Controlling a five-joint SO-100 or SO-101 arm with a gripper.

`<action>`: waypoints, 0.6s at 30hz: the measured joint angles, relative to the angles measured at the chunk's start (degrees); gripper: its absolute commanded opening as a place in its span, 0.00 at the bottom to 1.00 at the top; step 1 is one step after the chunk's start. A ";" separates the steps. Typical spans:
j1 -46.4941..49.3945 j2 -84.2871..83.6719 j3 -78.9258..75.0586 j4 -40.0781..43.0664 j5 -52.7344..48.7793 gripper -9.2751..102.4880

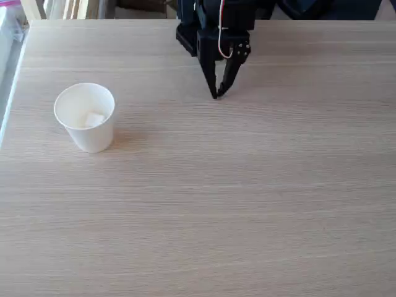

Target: Grasp a block and put it in the bin.

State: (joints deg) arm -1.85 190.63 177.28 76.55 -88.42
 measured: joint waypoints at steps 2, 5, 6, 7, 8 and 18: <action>0.00 0.00 0.00 0.00 0.18 0.08; 0.97 0.00 0.00 0.00 0.18 0.08; 1.23 0.00 0.00 0.00 0.18 0.08; 1.32 0.09 0.00 0.00 0.18 0.08; 1.32 0.09 0.00 0.00 0.18 0.08; 1.23 0.09 0.00 0.18 -1.14 0.08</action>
State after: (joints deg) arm -0.62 190.72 177.28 76.73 -89.56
